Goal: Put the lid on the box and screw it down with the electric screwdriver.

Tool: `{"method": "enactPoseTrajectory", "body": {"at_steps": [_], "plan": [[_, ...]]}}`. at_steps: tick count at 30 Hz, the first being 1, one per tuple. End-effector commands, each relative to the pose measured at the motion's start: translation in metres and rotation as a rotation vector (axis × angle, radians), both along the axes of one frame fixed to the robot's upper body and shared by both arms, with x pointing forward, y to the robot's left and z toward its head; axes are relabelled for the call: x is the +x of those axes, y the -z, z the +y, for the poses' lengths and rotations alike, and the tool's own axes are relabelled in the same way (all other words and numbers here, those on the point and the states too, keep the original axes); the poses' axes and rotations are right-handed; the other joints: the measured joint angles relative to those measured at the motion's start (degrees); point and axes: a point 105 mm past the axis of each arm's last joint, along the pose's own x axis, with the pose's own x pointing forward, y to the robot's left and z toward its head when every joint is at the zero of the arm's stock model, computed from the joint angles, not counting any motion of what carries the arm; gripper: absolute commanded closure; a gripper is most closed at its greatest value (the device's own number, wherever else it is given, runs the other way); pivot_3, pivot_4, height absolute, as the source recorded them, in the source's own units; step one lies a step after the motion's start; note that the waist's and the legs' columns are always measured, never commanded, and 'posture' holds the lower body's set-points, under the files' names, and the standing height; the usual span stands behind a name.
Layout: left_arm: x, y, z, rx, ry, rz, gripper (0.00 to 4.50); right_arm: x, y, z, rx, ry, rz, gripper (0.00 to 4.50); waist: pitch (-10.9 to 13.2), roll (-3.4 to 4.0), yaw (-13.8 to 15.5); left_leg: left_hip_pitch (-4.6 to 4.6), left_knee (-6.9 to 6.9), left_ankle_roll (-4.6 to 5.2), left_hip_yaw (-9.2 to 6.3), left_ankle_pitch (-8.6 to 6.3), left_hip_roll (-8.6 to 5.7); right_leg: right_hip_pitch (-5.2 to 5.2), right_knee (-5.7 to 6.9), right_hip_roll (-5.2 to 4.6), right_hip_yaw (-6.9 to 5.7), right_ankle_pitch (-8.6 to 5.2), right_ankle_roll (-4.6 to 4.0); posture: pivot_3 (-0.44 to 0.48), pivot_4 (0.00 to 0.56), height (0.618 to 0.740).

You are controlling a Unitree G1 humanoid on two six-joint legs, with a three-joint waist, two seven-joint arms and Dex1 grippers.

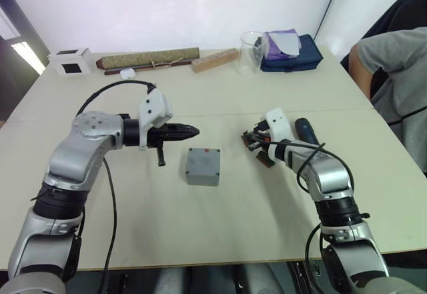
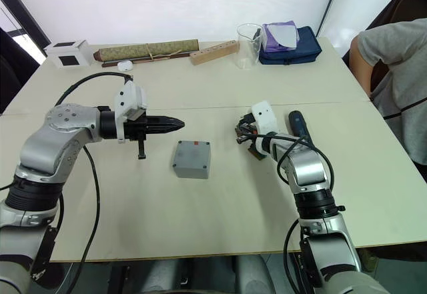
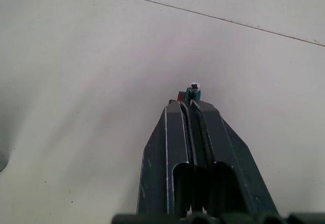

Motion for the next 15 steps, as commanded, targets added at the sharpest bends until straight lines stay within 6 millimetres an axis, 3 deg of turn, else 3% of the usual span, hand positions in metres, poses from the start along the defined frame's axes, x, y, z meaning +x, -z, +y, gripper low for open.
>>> {"method": "enactPoseTrajectory", "body": {"at_steps": [1, 6, 8, 15], "plan": [[-0.004, -0.01, -0.005, 0.004, 0.022, -0.042, 4.5, 0.001, -0.036, 0.008, 0.044, -0.023, -0.092, 4.45, 0.0, 0.01, 0.0, 0.0, 0.0, 0.0, 0.0, 0.0, 0.0, 0.0, 0.0, 0.0, 0.0, 0.0, 0.0, 0.0, 0.15, 0.736], [-0.003, -0.009, -0.002, 0.008, 0.015, -0.036, 4.5, -0.006, -0.071, 0.008, 0.047, -0.046, -0.16, 4.45, 0.0, 0.01, 0.0, 0.0, 0.0, 0.0, -0.01, 0.0, 0.0, 0.0, 0.0, 0.0, 0.0, 0.0, 0.0, 0.0, 0.15, 0.736], [-0.004, -0.008, -0.001, 0.012, 0.014, -0.033, 4.5, -0.016, -0.083, 0.018, 0.083, -0.107, -0.155, 4.45, 0.0, 0.01, 0.0, -0.01, 0.0, 0.0, -0.01, 0.0, 0.0, 0.0, 0.0, 0.0, 0.0, 0.0, 0.0, 0.0, 0.15, 0.736], [-0.009, 0.0, 0.007, 0.038, 0.026, -0.004, 4.5, -0.062, -0.088, 0.067, 0.031, -0.386, -0.107, 4.45, 0.0, 0.01, -0.1, 0.0, 0.0, 0.0, -0.03, 0.0, 0.01, -0.01, 0.0, 0.01, 0.0, 0.0, 0.0, 0.0, 0.15, 0.736]]}}
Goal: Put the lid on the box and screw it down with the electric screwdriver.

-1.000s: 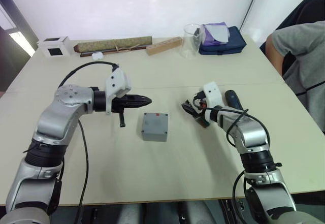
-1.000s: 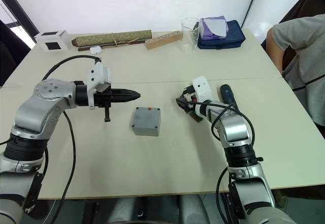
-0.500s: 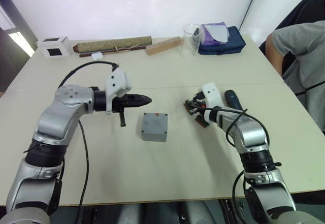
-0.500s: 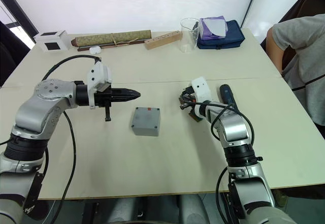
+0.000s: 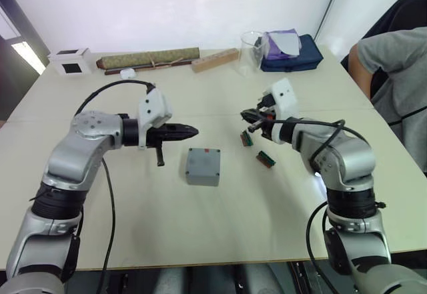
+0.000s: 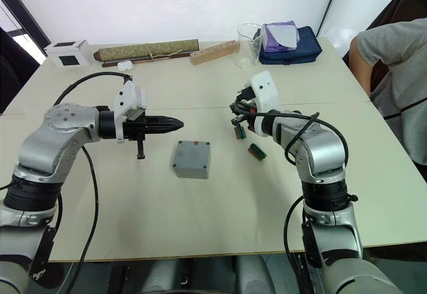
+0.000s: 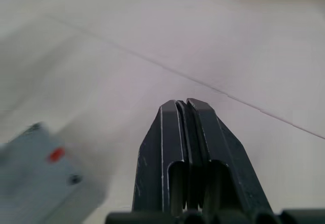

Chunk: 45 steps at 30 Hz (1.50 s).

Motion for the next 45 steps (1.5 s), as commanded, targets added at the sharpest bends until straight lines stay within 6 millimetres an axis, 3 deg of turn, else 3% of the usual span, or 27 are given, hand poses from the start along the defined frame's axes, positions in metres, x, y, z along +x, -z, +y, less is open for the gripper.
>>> {"method": "enactPoseTrajectory", "body": {"at_steps": [1, 6, 15, 31, 45], "plan": [[-0.007, -0.001, 0.005, 0.024, 0.02, -0.015, 4.5, -0.028, -0.008, 0.029, -0.022, -0.161, -0.031, 4.45, 0.0, 0.0, 0.0, 0.0, 0.0, 0.0, -0.01, 0.0, 0.0, 0.0, 0.0, 0.0, 0.0, 0.0, 0.0, 0.0, 0.15, 0.736], [-0.004, 0.007, 0.013, 0.038, -0.013, 0.002, 4.5, -0.039, 0.008, 0.043, -0.061, -0.211, -0.001, 4.45, 0.0, -0.01, 0.2, -0.01, 0.0, 0.0, 0.0, 0.0, 0.0, 0.0, -0.01, -0.04, -0.02, 0.0, 0.0, 0.0, 0.15, 0.736], [-0.004, 0.009, 0.013, 0.033, -0.018, 0.004, 4.5, -0.028, 0.025, 0.042, -0.128, -0.179, 0.005, 4.45, 0.0, -0.01, 0.1, -0.01, 0.01, 0.0, 0.0, 0.0, -0.01, 0.0, -0.01, -0.03, -0.02, 0.0, 0.0, 0.0, 0.15, 0.736], [-0.004, 0.01, 0.01, 0.025, -0.013, 0.001, 4.5, -0.021, 0.027, 0.029, -0.174, -0.145, -0.023, 4.45, 0.0, -0.01, 0.1, -0.01, 0.01, 0.0, 0.0, 0.0, -0.01, 0.0, -0.01, -0.03, -0.02, 0.0, 0.0, 0.0, 0.15, 0.736], [-0.004, 0.01, 0.01, 0.022, -0.019, 0.003, 4.5, -0.022, 0.043, 0.035, -0.19, -0.161, -0.003, 4.45, 0.0, -0.01, 0.1, -0.02, 0.01, 0.0, 0.0, 0.0, -0.01, 0.0, -0.01, -0.03, -0.02, 0.0, 0.0, 0.0, 0.15, 0.736]]}}
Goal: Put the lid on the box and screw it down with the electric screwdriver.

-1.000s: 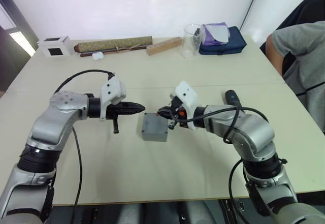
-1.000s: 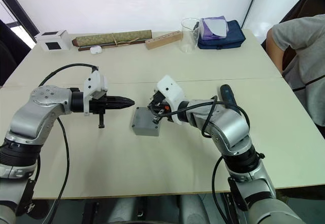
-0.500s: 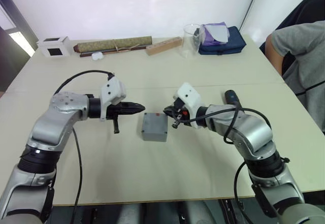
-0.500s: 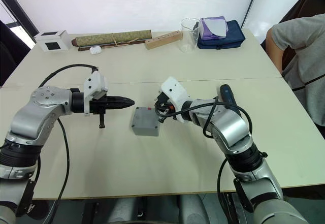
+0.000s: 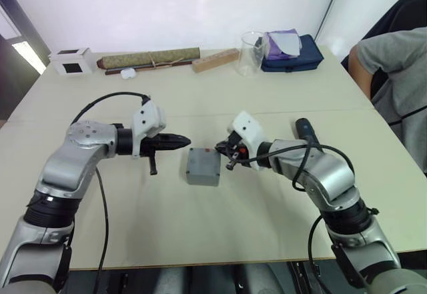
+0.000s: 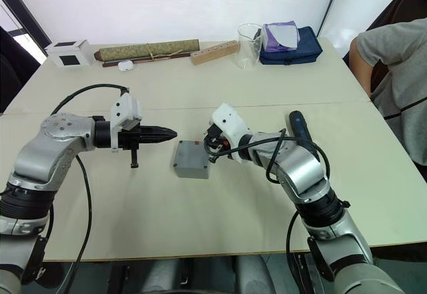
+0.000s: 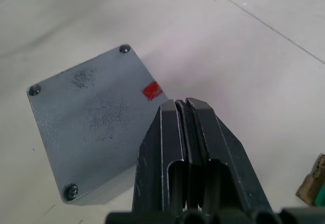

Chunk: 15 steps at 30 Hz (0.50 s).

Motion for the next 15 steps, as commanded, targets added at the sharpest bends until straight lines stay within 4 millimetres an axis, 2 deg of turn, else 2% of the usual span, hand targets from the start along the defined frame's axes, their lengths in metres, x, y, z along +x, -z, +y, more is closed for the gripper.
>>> {"method": "enactPoseTrajectory", "body": {"at_steps": [1, 3, 6, 11, 12, 15], "plan": [[-0.003, -0.007, -0.002, -0.002, 0.014, -0.035, 4.5, -0.002, -0.003, 0.005, 0.008, -0.02, -0.028, 4.45, 0.0, 0.0, 0.0, 0.0, 0.0, 0.0, 0.0, 0.0, 0.0, 0.0, 0.0, 0.0, 0.0, 0.0, 0.0, 0.0, 0.15, 0.736], [-0.004, -0.007, -0.003, -0.002, 0.017, -0.033, 4.5, -0.004, 0.002, 0.006, 0.009, -0.027, -0.006, 4.45, 0.0, 0.0, 0.0, 0.0, 0.0, 0.0, 0.0, 0.0, 0.0, 0.0, 0.0, 0.0, 0.0, 0.0, 0.0, 0.0, 0.15, 0.736], [-0.004, -0.007, -0.004, -0.003, 0.022, -0.03, 4.5, -0.007, 0.006, 0.005, 0.026, -0.029, 0.033, 3.57, 0.0, 0.0, 0.0, 0.0, 0.0, 0.0, 0.0, 0.0, 0.0, 0.0, 0.0, 0.0, 0.0, 0.0, 0.0, 0.0, 0.15, 0.736], [-0.006, -0.007, -0.006, -0.01, 0.036, -0.027, 4.5, -0.011, -0.004, 0.0, 0.05, -0.042, 0.031, 1.71, 0.0, 0.0, 0.0, 0.0, 0.0, 0.0, -0.01, 0.0, 0.0, 0.0, 0.0, 0.0, 0.0, 0.0, 0.0, 0.0, 0.15, 0.736], [-0.007, -0.008, -0.007, -0.013, 0.039, -0.027, 4.5, -0.011, -0.006, -0.002, 0.052, -0.037, 0.029, 1.23, 0.0, 0.0, 0.0, 0.0, 0.0, 0.0, -0.01, 0.0, 0.0, 0.0, 0.0, 0.0, 0.0, 0.0, 0.0, 0.0, 0.15, 0.736], [-0.009, -0.01, -0.012, -0.023, 0.063, -0.032, 4.5, -0.007, -0.023, -0.019, 0.062, 0.01, 0.012, 0.19, 0.0, 0.0, 0.2, 0.0, 0.0, 0.0, 0.0, 0.0, 0.0, 0.0, 0.0, -0.01, 0.0, 0.0, 0.0, 0.0, 0.15, 0.736]]}}
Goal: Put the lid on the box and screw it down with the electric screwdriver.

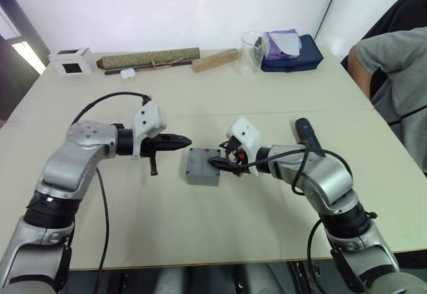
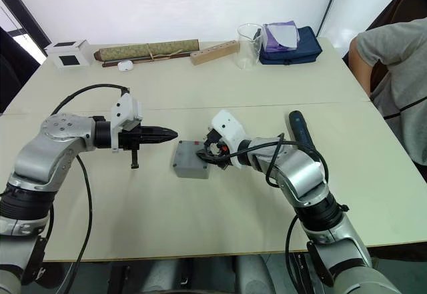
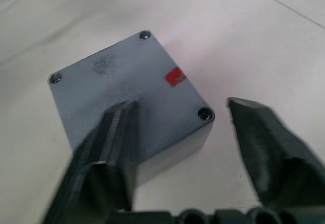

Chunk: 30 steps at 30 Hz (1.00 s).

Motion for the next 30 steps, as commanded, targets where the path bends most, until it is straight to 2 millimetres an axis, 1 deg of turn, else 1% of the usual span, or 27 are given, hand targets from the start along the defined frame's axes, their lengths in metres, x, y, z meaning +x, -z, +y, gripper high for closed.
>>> {"method": "enactPoseTrajectory", "body": {"at_steps": [1, 2, 3, 7, 9, 12, 14, 17, 20, 23, 26, 30], "plan": [[-0.007, -0.01, -0.011, -0.023, 0.058, -0.029, 4.5, 0.002, -0.033, -0.018, 0.032, 0.042, -0.069, 0.05, 0.0, 0.0, 0.1, 0.0, 0.0, 0.0, 0.0, 0.0, 0.0, 0.0, 0.0, -0.01, 0.0, 0.0, 0.0, 0.0, 0.15, 0.736], [-0.009, -0.013, -0.016, -0.035, 0.081, -0.033, 4.5, 0.006, -0.041, -0.034, 0.014, 0.093, -0.065, 0.05, 0.0, 0.0, 0.1, -0.01, 0.0, 0.0, 0.0, 0.0, 0.0, 0.0, -0.01, -0.01, 0.0, 0.0, 0.0, 0.0, 0.15, 0.736], [-0.01, -0.016, -0.019, -0.044, 0.097, -0.035, 4.5, 0.007, -0.046, -0.044, 0.003, 0.129, -0.061, 0.05, 0.0, 0.0, 0.1, -0.01, 0.0, 0.0, 0.01, 0.0, -0.01, 0.0, 0.0, -0.03, 0.0, 0.0, 0.0, 0.0, 0.15, 0.736], [-0.015, -0.023, -0.033, -0.068, 0.174, -0.043, 4.5, 0.015, -0.055, -0.115, -0.199, 0.334, 0.036, 0.05, 0.0, 0.05, 0.8, -0.04, 0.05, 0.0, 0.0, 0.0, -0.04, 0.01, -0.03, -0.07, -0.01, 0.0, 0.0, 0.0, 0.15, 0.736], [-0.016, -0.024, -0.038, -0.072, 0.204, -0.044, 4.5, 0.018, -0.059, -0.142, -0.262, 0.422, 0.086, 0.05, 0.0, 0.03, 0.9, -0.03, 0.04, 0.01, 0.03, 0.0, -0.09, 0.02, -0.08, -0.09, -0.01, 0.0, 0.0, 0.0, 0.15, 0.736], [-0.018, -0.027, -0.042, -0.076, 0.232, -0.051, 4.5, 0.02, -0.059, -0.169, -0.322, 0.522, 0.182, 0.05, 0.0, 0.04, 0.2, 0.0, -0.01, 0.02, 0.06, -0.01, -0.03, 0.01, -0.08, 0.0, 0.02, 0.0, 0.0, 0.0, 0.15, 0.736], [-0.018, -0.028, -0.044, -0.083, 0.241, -0.055, 4.5, 0.021, -0.056, -0.181, -0.328, 0.584, 0.258, 0.05, 0.0, 0.04, -0.1, 0.0, -0.01, 0.02, 0.09, -0.01, 0.0, 0.0, -0.07, 0.02, 0.05, 0.0, 0.0, 0.0, 0.15, 0.736], [-0.016, -0.028, -0.045, -0.089, 0.241, -0.058, 4.5, 0.021, -0.046, -0.192, -0.342, 0.638, 0.359, 0.05, 0.0, 0.05, -0.2, 0.02, -0.01, 0.02, 0.15, -0.01, 0.01, -0.01, -0.07, 0.02, 0.1, 0.0, 0.0, 0.0, 0.15, 0.736], [-0.016, -0.026, -0.045, -0.087, 0.238, -0.061, 4.5, 0.02, -0.034, -0.195, -0.32, 0.663, 0.47, 0.05, 0.0, 0.05, 0.0, 0.0, -0.01, 0.02, 0.13, -0.01, 0.01, -0.02, -0.08, 0.02, 0.09, 0.0, 0.0, 0.0, 0.15, 0.736], [-0.018, -0.027, -0.046, -0.093, 0.241, -0.066, 4.5, 0.023, -0.021, -0.198, -0.321, 0.687, 0.545, 0.05, 0.0, 0.04, 0.0, -0.02, 0.0, 0.02, 0.17, -0.01, -0.01, -0.02, -0.09, -0.02, 0.1, 0.0, 0.0, 0.0, 0.15, 0.736], [-0.02, -0.028, -0.046, -0.101, 0.241, -0.07, 4.5, 0.027, -0.011, -0.199, -0.329, 0.7, 0.583, 0.05, 0.0, 0.04, -0.1, -0.02, 0.0, 0.02, 0.16, -0.01, -0.01, -0.02, -0.09, -0.01, 0.1, 0.0, 0.0, 0.0, 0.15, 0.736], [-0.02, -0.03, -0.045, -0.112, 0.229, -0.074, 4.5, 0.033, 0.001, -0.195, -0.315, 0.694, 0.621, 0.05, 0.0, 0.05, -0.1, -0.02, 0.0, 0.02, 0.16, -0.01, -0.01, -0.03, -0.09, 0.0, 0.1, 0.0, 0.0, 0.0, 0.15, 0.736]]}}
